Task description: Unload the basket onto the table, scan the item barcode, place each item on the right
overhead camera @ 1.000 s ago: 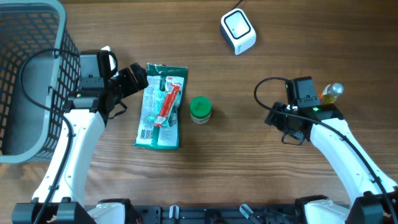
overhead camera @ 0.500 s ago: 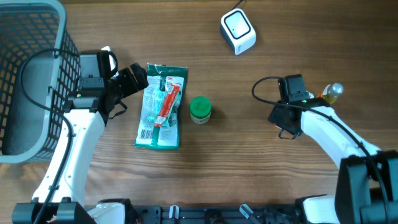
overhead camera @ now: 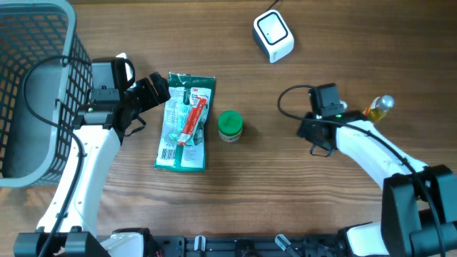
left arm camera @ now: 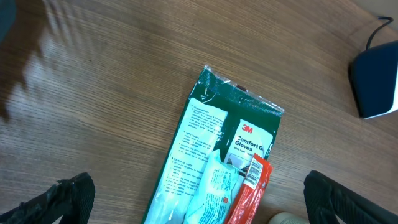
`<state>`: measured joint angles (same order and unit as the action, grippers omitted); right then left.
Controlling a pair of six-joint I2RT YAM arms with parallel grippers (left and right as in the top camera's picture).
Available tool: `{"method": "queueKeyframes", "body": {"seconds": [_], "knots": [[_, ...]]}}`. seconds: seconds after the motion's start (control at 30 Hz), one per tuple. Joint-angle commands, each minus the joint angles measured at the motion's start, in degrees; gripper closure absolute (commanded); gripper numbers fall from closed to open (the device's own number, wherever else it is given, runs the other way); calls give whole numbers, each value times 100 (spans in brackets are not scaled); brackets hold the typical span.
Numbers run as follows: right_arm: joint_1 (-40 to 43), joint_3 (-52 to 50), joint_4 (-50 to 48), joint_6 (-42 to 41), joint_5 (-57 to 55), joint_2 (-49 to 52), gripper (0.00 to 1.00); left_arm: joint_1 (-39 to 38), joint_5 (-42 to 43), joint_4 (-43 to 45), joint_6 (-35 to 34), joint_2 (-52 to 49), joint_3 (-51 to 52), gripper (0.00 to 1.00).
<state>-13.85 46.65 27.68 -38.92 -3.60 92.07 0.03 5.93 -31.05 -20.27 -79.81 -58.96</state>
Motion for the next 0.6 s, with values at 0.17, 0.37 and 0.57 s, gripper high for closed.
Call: {"method": "queueKeyframes", "body": {"seconds": [0.17,0.37,0.57], "knots": [[-597,-81,-284,557,1029,339,50,24,66,15,31,72,-96,0],[-597,-72,-267,592,1060,328,45,24,66,13,31,72,-96,0],[-595,780,870,809,833,-103,37,24,66,13,33,72,-96,0]]}}
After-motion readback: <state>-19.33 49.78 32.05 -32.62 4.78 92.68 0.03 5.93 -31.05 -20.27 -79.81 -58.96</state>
